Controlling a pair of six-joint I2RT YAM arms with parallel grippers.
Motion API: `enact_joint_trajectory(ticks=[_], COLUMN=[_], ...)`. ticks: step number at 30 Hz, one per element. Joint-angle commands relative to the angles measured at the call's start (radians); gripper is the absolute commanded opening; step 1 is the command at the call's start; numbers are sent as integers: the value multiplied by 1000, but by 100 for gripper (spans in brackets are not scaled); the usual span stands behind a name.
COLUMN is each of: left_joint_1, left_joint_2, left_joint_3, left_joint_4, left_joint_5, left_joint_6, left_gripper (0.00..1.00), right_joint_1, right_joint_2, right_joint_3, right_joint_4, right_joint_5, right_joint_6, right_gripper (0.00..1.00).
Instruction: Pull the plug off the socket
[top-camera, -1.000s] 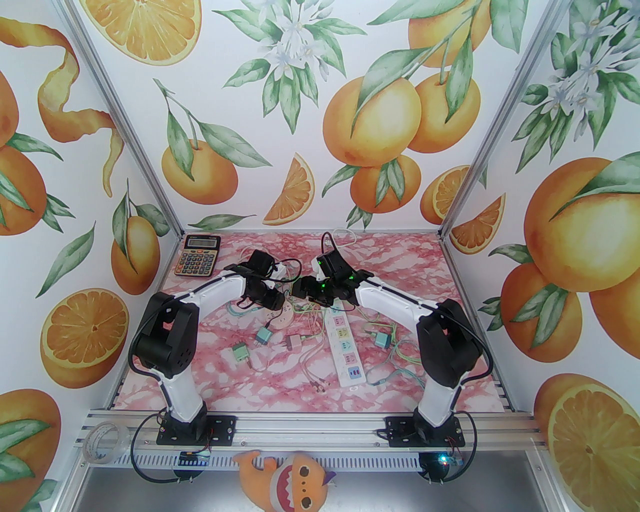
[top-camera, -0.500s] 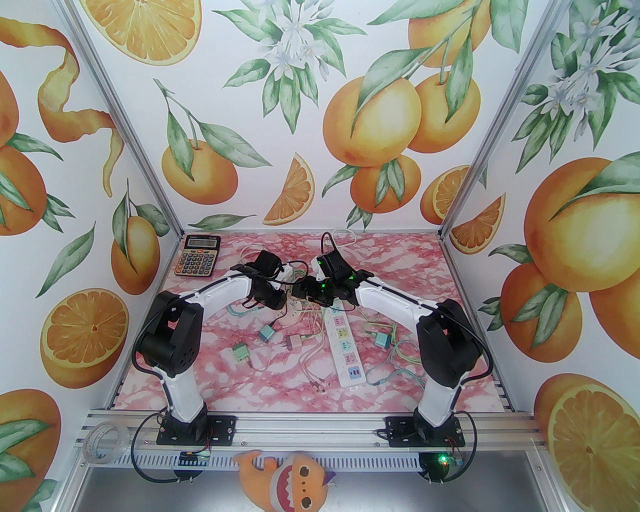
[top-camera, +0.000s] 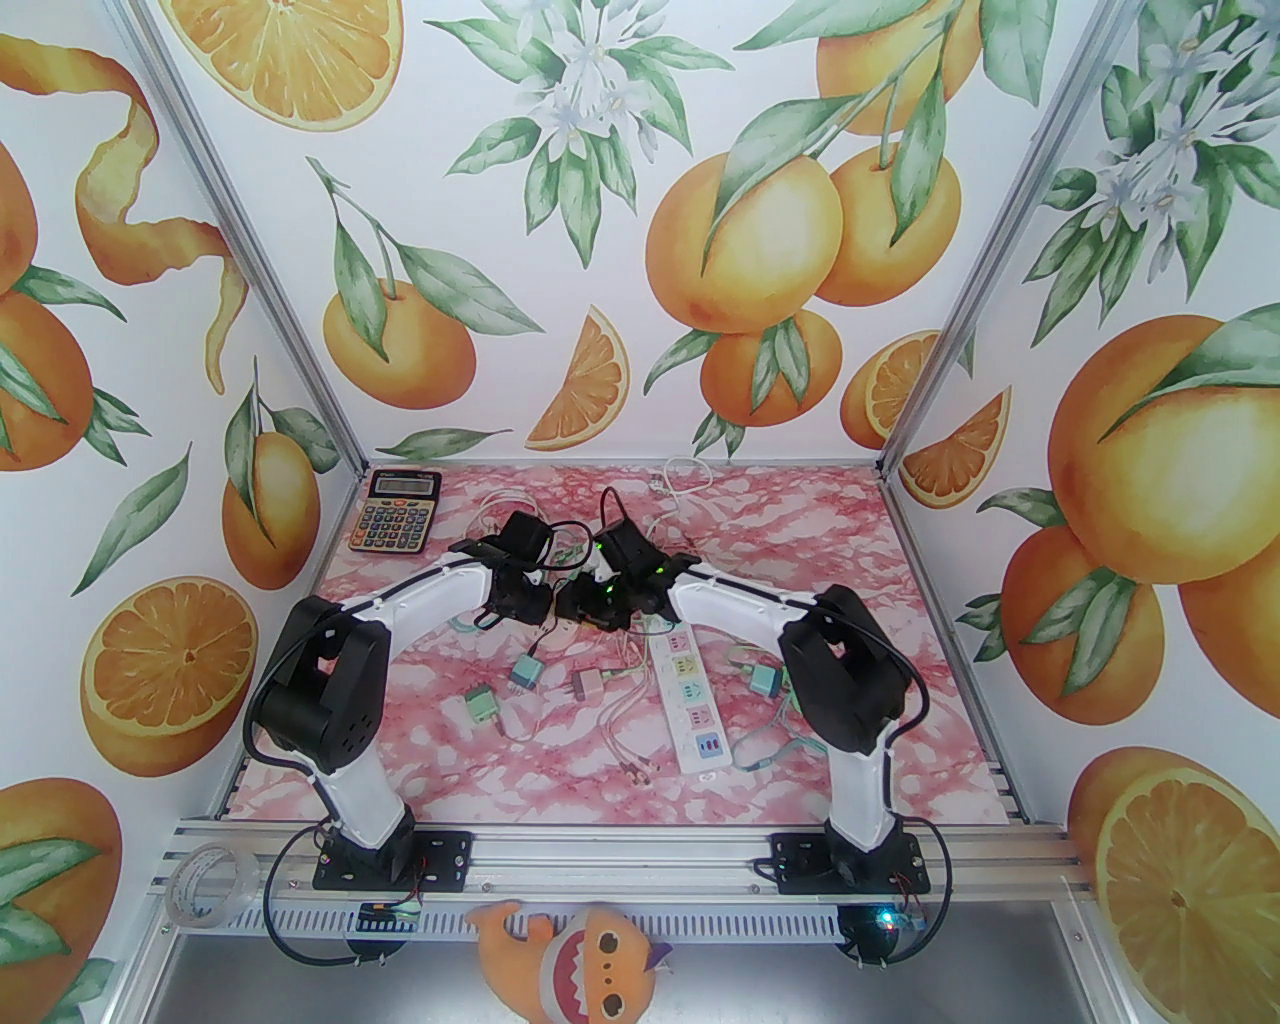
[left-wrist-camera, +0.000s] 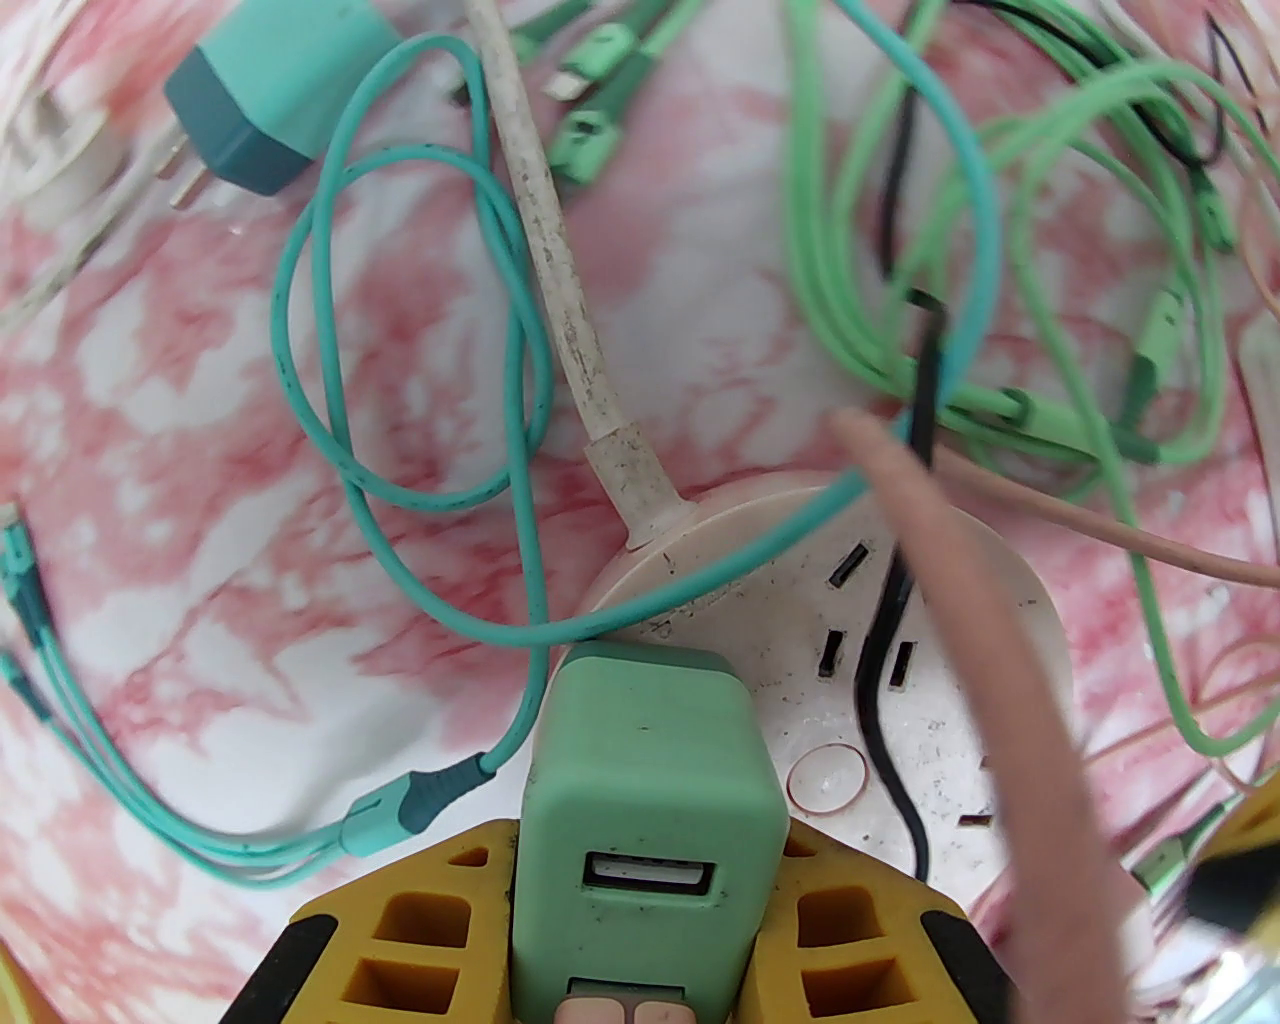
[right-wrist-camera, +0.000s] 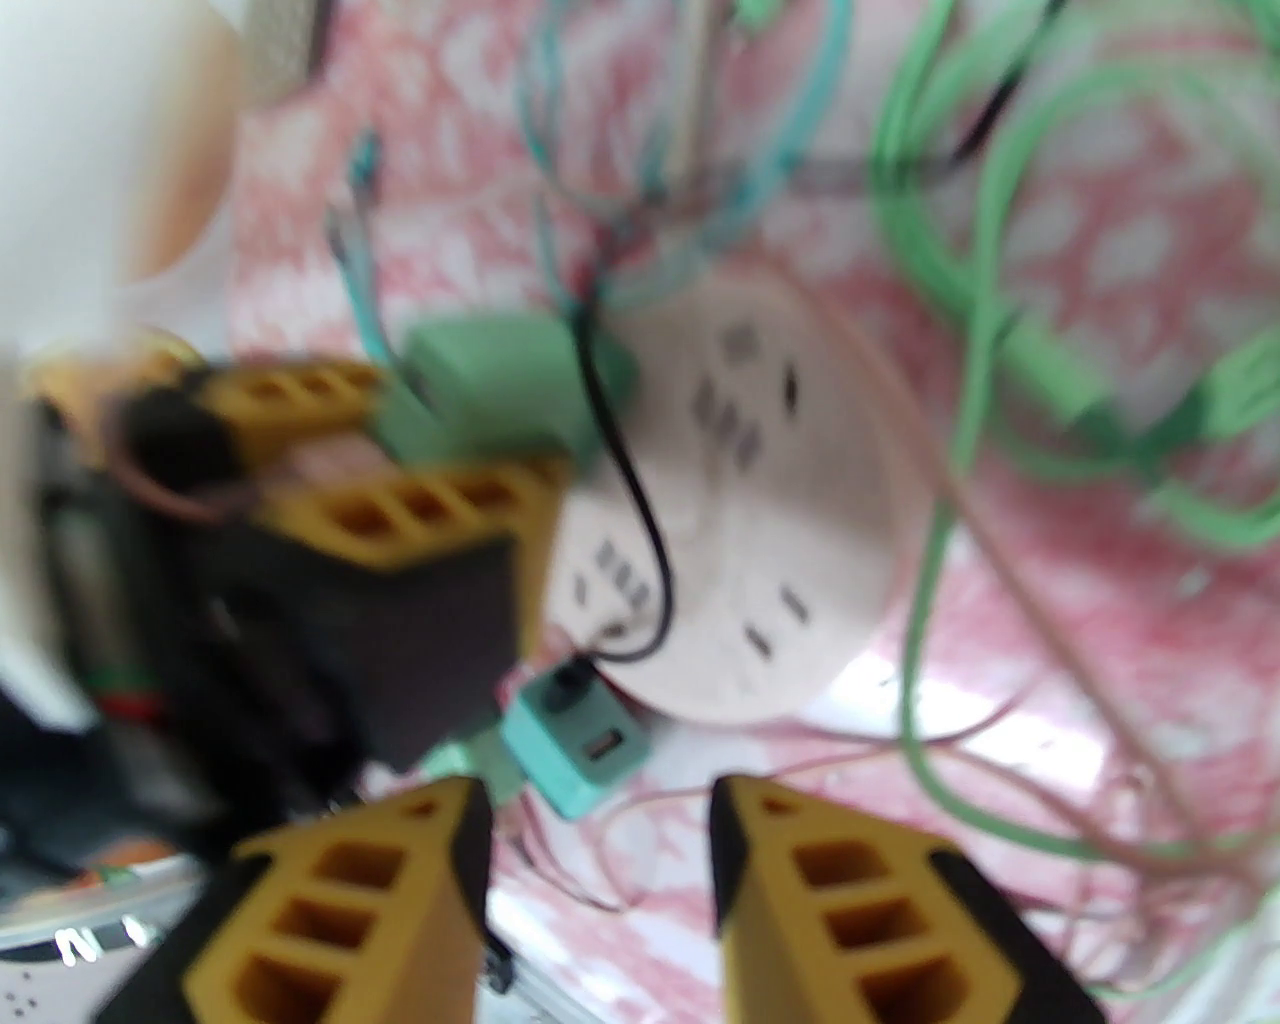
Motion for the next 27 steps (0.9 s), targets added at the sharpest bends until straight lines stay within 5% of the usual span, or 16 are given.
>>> enact_joint_trajectory(ticks=[1, 9, 27], left_joint_1=[27, 30, 25], left_joint_2=[-35, -28, -11], left_joint_3=[-41, -30, -10], left_joint_4=[-43, -57, -60], left_joint_5=[-49, -12, 71], left_joint_6=[-58, -81, -65], left_gripper=[22, 22, 23], right_joint_1=[-2, -2, -15], right_joint_2=[16, 88, 236], right_joint_3=[15, 24, 179], right_joint_4=[41, 54, 74], right_joint_5=[-9, 55, 52], right_joint_6=[44, 78, 62], right_gripper=[39, 32, 40])
